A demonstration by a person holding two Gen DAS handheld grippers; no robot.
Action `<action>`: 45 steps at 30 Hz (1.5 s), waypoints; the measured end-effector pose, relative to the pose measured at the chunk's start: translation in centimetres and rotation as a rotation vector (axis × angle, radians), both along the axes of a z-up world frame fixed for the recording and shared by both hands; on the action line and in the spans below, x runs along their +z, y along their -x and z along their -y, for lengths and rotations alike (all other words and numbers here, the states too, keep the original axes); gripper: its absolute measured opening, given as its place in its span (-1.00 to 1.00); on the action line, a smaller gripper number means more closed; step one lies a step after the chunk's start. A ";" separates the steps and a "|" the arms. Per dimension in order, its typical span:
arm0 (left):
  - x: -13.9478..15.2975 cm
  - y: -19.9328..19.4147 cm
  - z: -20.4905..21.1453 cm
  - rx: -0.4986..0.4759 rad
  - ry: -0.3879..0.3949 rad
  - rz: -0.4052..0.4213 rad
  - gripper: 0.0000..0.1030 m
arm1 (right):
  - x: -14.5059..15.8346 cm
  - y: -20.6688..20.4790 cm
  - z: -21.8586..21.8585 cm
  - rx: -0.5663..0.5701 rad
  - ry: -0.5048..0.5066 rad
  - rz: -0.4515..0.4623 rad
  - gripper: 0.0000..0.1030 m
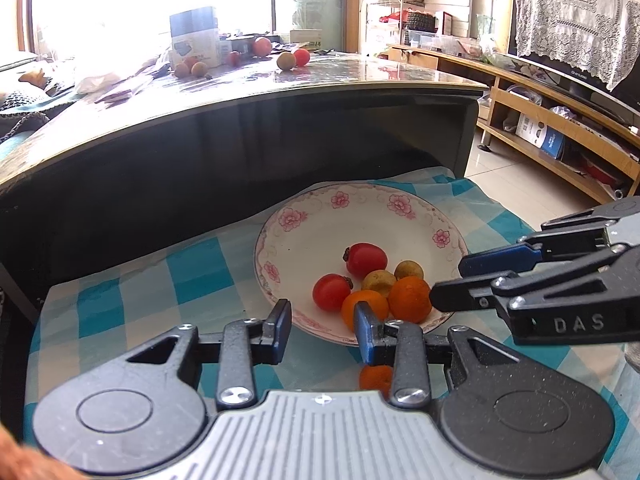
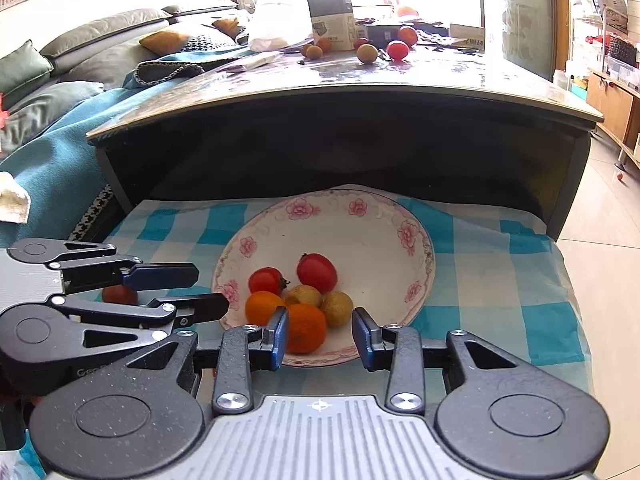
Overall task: Organize fruits
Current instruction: 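Open both grippers to release the oranges into the bowl, then grasp the dark red fruit with the left gripper while the right grasps the last orange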
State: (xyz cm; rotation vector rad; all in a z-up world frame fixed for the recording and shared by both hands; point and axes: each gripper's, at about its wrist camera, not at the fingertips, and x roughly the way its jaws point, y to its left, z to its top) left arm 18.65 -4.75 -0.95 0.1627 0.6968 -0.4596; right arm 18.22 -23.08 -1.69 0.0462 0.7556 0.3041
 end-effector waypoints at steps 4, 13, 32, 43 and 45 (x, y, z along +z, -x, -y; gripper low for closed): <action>0.4 0.7 -0.9 0.007 -0.016 -0.002 -0.16 | 0.3 0.9 -0.8 0.037 -0.011 -0.005 -0.40; -0.1 3.8 -5.3 0.058 -0.101 -0.064 -0.16 | -0.7 2.7 -3.4 0.135 -0.020 -0.060 -0.40; -2.4 0.6 -8.6 0.170 -0.166 -0.032 0.05 | -2.5 2.0 -5.0 0.147 -0.038 -0.117 -0.39; -3.9 -0.8 -9.0 0.206 -0.173 -0.045 0.21 | -3.3 1.4 -5.2 0.139 -0.041 -0.128 -0.32; -4.0 -0.9 -9.0 0.206 -0.178 -0.041 0.21 | -3.4 1.2 -5.2 0.133 -0.043 -0.123 -0.32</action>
